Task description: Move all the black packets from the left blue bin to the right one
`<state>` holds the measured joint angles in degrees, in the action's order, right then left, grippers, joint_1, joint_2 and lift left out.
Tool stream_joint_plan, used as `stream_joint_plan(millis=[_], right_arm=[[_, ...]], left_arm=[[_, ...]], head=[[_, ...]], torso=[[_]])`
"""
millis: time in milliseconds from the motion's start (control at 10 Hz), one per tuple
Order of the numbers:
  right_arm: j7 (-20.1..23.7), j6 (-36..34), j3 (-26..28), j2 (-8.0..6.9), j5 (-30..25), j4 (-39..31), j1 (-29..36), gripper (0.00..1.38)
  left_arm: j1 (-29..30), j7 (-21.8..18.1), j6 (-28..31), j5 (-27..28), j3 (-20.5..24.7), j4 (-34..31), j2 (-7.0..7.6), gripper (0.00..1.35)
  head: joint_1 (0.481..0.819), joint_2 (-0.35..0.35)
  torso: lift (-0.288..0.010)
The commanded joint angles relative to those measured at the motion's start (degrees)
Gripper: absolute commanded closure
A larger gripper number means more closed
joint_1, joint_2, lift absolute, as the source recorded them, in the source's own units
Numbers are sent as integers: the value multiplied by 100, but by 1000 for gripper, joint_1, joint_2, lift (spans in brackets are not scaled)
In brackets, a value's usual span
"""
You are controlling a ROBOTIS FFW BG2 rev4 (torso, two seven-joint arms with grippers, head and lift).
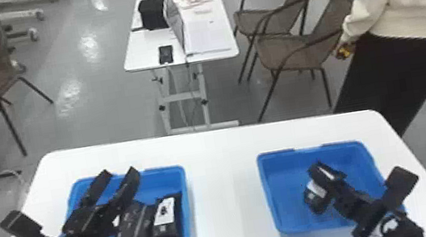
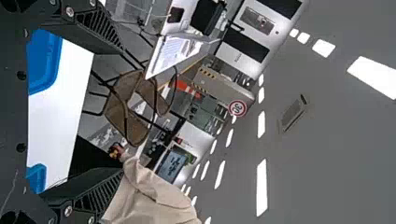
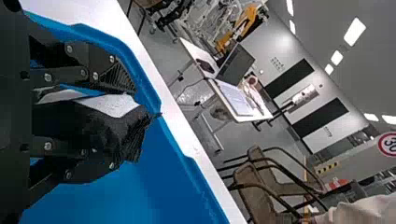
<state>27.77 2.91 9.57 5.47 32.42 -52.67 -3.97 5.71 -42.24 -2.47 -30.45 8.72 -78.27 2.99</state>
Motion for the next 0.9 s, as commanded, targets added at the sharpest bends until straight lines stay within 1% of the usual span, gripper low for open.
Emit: stream_joint_plan(millis=[0,100,200,300,400,500,600,700,800], right_arm=[[-53,263,247,-2,-448,-103,-7,-1],[-395,685,265,-37,-658,-736,274,104],[-826,887,265,-143,-949,-1694,696,217],[-1116,948,265,-283,-1230,-2494,1065,288],[-1116,992,256,-415,-1168,-2925,1302,317],[-1090,1010,247,-503,-1028,-3232,1469,320],[-1011,1001,238,-529,-843,-3417,1540,320],[-967,1001,247,-529,-641,-3601,1601,320],[-967,1010,256,-512,-483,-3742,1628,320]], left_arm=[[0,102,229,39,24,-109,-71,214],[27,225,423,-4,33,-162,-150,219],[97,339,590,233,139,-285,-220,223],[132,445,1064,382,191,-320,-238,234],[123,559,1803,426,209,-320,-238,254],[115,770,2242,655,165,-373,-229,266],[106,1148,2805,637,104,-487,-229,266],[-9,1534,3350,751,16,-566,-202,266],[-184,1816,3736,866,-81,-566,-150,275]], head=[[695,-79],[695,-91],[695,-114],[695,-137],[695,-143],[695,-142],[695,-143],[695,-145],[695,-151]], torso=[[0],[0],[0],[0],[0],[0],[0],[0],[0]])
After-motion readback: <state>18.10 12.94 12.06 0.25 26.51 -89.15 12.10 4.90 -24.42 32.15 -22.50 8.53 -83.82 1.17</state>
